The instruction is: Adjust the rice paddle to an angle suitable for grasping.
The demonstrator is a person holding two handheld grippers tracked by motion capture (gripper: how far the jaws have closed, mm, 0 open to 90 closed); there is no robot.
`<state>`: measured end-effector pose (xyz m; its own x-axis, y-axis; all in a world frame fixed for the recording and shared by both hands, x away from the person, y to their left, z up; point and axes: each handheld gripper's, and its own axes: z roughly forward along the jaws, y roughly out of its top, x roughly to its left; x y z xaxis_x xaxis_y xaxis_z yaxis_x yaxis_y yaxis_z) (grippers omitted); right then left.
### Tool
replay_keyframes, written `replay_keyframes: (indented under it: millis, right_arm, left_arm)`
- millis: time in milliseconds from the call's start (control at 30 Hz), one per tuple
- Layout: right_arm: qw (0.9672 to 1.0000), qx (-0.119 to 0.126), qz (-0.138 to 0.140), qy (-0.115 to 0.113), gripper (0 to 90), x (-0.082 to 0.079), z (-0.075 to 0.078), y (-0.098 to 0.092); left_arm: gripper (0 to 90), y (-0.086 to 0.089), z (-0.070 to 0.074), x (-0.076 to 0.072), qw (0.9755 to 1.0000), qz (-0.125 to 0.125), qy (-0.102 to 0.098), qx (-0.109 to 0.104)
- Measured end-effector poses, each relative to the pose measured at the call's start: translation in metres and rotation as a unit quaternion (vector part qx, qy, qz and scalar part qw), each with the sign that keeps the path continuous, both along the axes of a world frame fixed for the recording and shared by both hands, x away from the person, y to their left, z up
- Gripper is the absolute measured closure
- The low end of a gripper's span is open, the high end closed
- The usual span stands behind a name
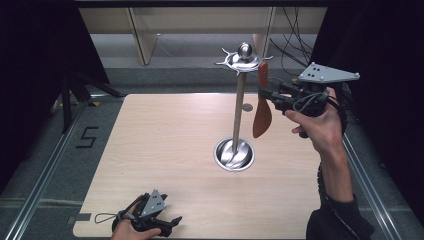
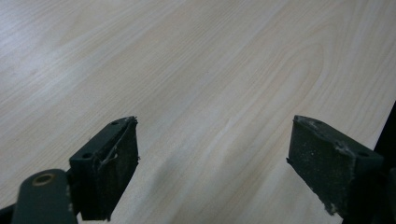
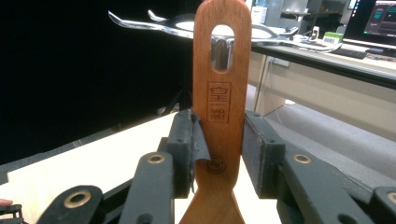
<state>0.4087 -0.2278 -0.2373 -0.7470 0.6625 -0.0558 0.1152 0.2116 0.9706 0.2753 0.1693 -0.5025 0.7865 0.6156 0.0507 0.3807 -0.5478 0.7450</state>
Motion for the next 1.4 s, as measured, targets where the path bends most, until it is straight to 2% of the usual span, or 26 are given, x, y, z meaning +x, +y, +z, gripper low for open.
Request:
replay_keyframes:
  millis: [200,233,333,367,400,533,600,633,700,733,867,900,967,1000,1067,1100,1133,1167,1200,1233,1267,1300,1333,1367,1400]
  right_arm:
    - [0.9999,0.006,0.005,0.012,67.0,0.003,-0.005,0.002]
    - [1.0000,0.005,0.005,0.006,66.9,0.004,-0.005,0.002]
    - [0.9998,0.013,0.008,0.013,65.6,0.003,-0.006,0.002]
    - [0.9999,0.013,0.006,0.002,64.9,0.004,-0.006,0.001]
    - [0.9998,0.016,0.006,0.007,64.4,0.003,-0.006,0.001]
    - [0.9998,0.020,0.001,-0.001,58.4,-0.001,-0.005,0.000]
    - [0.9997,0.023,0.001,0.002,55.1,-0.003,-0.005,-0.001]
    - [0.9998,0.022,-0.001,-0.005,53.4,-0.004,-0.006,-0.001]
    - [0.9996,0.028,-0.005,-0.001,49.4,-0.007,-0.007,-0.003]
    - [0.9996,0.027,-0.006,-0.003,48.1,-0.008,-0.009,-0.004]
    - [0.9995,0.025,-0.014,-0.010,43.3,-0.013,-0.015,-0.008]
    - [0.9995,0.026,-0.019,-0.008,42.2,-0.015,-0.016,-0.010]
    - [0.9993,0.031,-0.020,-0.003,41.1,-0.018,-0.020,-0.012]
    - [0.9994,0.029,-0.020,-0.009,40.7,-0.018,-0.021,-0.014]
    - [0.9993,0.031,-0.020,0.000,40.1,-0.021,-0.024,-0.016]
    - [0.9993,0.029,-0.022,-0.004,40.1,-0.021,-0.026,-0.017]
    - [0.9992,0.032,-0.023,0.004,39.9,-0.023,-0.027,-0.018]
    - [0.9992,0.033,-0.022,-0.002,39.7,-0.022,-0.029,-0.018]
    - [0.9992,0.032,-0.022,0.001,39.6,-0.024,-0.030,-0.019]
    - [0.9992,0.031,-0.026,-0.007,39.2,-0.023,-0.032,-0.019]
    - [0.9990,0.034,-0.027,0.012,38.8,-0.026,-0.033,-0.019]
    - [0.9992,0.030,-0.028,-0.003,38.5,-0.025,-0.034,-0.020]
    - [0.9991,0.034,-0.026,0.005,38.2,-0.026,-0.035,-0.019]
    - [0.9991,0.032,-0.028,-0.001,37.9,-0.026,-0.036,-0.020]
    - [0.9990,0.034,-0.027,0.012,37.3,-0.027,-0.038,-0.019]
  left_arm:
    - [15.5,0.000,0.000,0.000,1.0000,0.000,0.000,0.000]
    - [15.5,0.000,0.000,0.000,1.0000,0.000,0.000,0.000]
    - [15.6,0.000,0.000,0.000,1.0000,0.000,0.000,0.000]
    - [15.5,0.000,0.000,0.000,1.0000,0.000,0.000,0.000]
    - [15.5,0.000,0.000,0.000,1.0000,0.000,0.000,0.001]
    - [15.5,0.000,0.000,0.000,1.0000,0.000,0.000,0.000]
    - [15.5,0.000,0.000,0.000,1.0000,0.000,0.000,0.000]
    - [15.6,0.000,0.000,0.000,1.0000,0.000,0.000,0.000]
    - [15.5,0.000,-0.001,0.000,1.0000,0.000,0.006,0.000]
    - [15.6,-0.001,-0.001,-0.001,1.0000,0.002,0.005,-0.006]
    - [15.5,-0.001,0.000,0.000,1.0000,0.000,0.002,-0.002]
    - [15.5,-0.001,-0.001,0.000,1.0000,0.002,0.007,-0.006]
    - [15.6,0.001,0.001,0.001,0.9999,-0.008,-0.004,0.012]
    - [15.5,0.001,0.001,0.001,0.9999,-0.008,-0.006,0.014]
    - [15.5,0.001,0.000,0.001,0.9999,-0.006,-0.005,0.010]
    - [15.5,0.001,0.001,0.001,0.9998,-0.009,-0.005,0.015]
    - [15.6,0.001,0.001,0.001,0.9999,-0.008,-0.005,0.014]
    - [15.6,0.000,0.000,0.000,1.0000,-0.001,0.001,0.002]
    - [15.5,0.000,0.000,0.000,1.0000,0.001,0.002,0.001]
    - [15.6,0.000,0.000,0.000,1.0000,0.001,0.002,0.001]
    - [15.6,0.000,-0.001,0.000,1.0000,0.001,0.002,0.001]
    - [15.6,0.000,0.000,0.000,1.0000,0.001,0.002,0.001]
    - [15.6,0.001,0.000,0.000,1.0000,-0.001,0.003,0.006]
    - [15.6,0.000,-0.001,0.000,1.0000,0.001,0.006,0.006]
    - [15.5,0.000,-0.001,0.000,1.0000,0.001,0.006,0.006]
